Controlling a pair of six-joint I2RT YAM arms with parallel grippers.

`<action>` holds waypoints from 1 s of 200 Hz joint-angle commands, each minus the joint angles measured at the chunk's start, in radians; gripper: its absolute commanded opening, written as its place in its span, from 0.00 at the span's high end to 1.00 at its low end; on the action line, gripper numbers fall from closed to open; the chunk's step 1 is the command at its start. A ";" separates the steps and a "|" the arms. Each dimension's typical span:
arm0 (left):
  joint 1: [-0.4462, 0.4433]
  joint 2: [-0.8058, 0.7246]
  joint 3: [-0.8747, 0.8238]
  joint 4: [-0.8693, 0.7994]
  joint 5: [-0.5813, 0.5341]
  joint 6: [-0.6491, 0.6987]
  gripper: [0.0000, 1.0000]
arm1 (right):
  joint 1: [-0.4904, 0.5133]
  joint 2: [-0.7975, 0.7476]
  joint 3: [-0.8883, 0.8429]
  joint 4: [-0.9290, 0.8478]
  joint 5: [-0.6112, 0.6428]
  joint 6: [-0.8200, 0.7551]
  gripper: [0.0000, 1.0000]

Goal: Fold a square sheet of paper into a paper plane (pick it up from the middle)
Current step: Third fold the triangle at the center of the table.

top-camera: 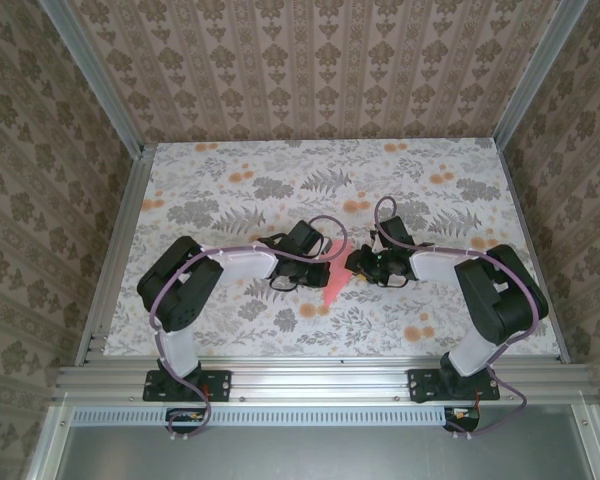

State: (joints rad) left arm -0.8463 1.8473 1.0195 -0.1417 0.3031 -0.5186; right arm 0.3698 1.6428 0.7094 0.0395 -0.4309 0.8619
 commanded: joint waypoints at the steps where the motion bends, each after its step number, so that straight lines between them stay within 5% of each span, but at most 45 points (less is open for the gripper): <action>1: -0.016 0.023 -0.032 -0.102 0.005 0.029 0.95 | 0.000 0.007 -0.016 0.067 -0.031 0.037 0.67; 140: -0.016 -0.009 -0.029 -0.110 -0.025 0.026 0.95 | -0.010 0.075 0.034 0.092 -0.194 -0.153 0.71; 200: -0.015 -0.019 -0.036 -0.111 -0.036 0.026 0.95 | -0.020 0.090 0.065 0.063 -0.228 -0.226 0.87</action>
State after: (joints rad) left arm -0.8516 1.8408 1.0187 -0.1574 0.2985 -0.5117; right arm 0.3607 1.7149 0.7452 0.1242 -0.6186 0.6792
